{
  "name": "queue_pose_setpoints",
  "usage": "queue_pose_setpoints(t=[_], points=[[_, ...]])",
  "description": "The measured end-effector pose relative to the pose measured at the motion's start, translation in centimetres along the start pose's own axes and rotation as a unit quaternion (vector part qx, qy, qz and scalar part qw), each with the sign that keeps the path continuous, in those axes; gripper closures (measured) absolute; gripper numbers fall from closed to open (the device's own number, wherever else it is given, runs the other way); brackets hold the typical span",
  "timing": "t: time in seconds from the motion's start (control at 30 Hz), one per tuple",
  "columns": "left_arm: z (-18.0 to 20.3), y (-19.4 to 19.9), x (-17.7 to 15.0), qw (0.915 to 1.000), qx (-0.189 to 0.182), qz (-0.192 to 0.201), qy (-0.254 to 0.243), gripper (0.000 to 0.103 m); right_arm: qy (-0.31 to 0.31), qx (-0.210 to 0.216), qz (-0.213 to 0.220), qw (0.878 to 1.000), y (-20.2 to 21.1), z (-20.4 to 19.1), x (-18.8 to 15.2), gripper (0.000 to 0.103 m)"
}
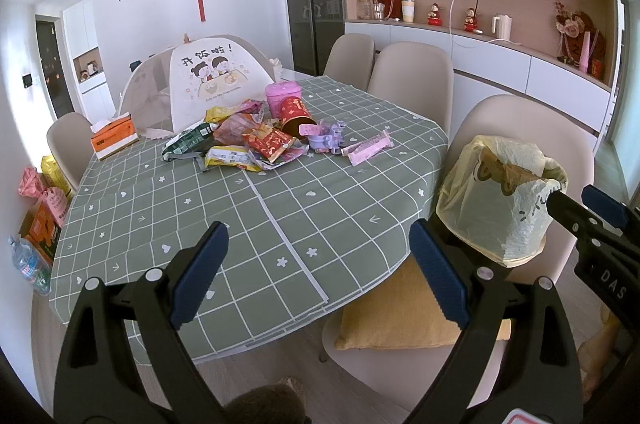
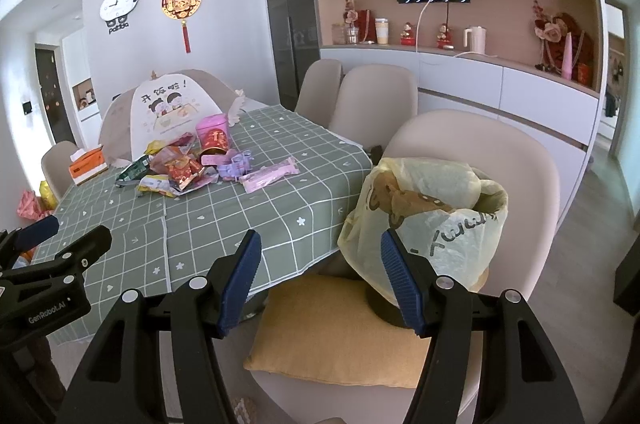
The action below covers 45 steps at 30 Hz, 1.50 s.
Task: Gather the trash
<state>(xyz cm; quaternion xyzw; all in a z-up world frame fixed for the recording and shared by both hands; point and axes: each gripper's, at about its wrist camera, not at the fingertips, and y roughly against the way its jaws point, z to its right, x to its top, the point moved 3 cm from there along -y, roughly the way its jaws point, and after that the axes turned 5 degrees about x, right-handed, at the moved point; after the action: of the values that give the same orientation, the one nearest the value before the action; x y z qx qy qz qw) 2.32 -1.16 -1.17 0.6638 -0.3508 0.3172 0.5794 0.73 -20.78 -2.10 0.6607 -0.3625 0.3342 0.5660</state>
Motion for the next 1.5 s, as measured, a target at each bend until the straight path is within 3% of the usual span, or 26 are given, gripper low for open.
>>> queue_pose_setpoints(t=[0.6, 1.03, 1.3, 1.5], points=[[0.1, 0.0, 0.0, 1.0, 0.0, -0.001, 0.001, 0.016, -0.003, -0.001, 0.0, 1.0, -0.2, 0.5, -0.1, 0.044], [-0.7, -2.4, -0.7, 0.9997, -0.002, -0.019, 0.018, 0.016, 0.001, -0.008, -0.009, 1.0, -0.8, 1.2, -0.5, 0.044], [-3.2, -5.9, 0.8, 0.9996, -0.013, -0.019, 0.014, 0.016, -0.009, -0.01, -0.025, 1.0, -4.3, 0.6, 0.4, 0.044], [-8.3, -11.8, 2.4, 0.9986, -0.039, -0.028, 0.022, 0.016, 0.003, -0.003, -0.054, 0.999, -8.9, -2.0, 1.1, 0.044]])
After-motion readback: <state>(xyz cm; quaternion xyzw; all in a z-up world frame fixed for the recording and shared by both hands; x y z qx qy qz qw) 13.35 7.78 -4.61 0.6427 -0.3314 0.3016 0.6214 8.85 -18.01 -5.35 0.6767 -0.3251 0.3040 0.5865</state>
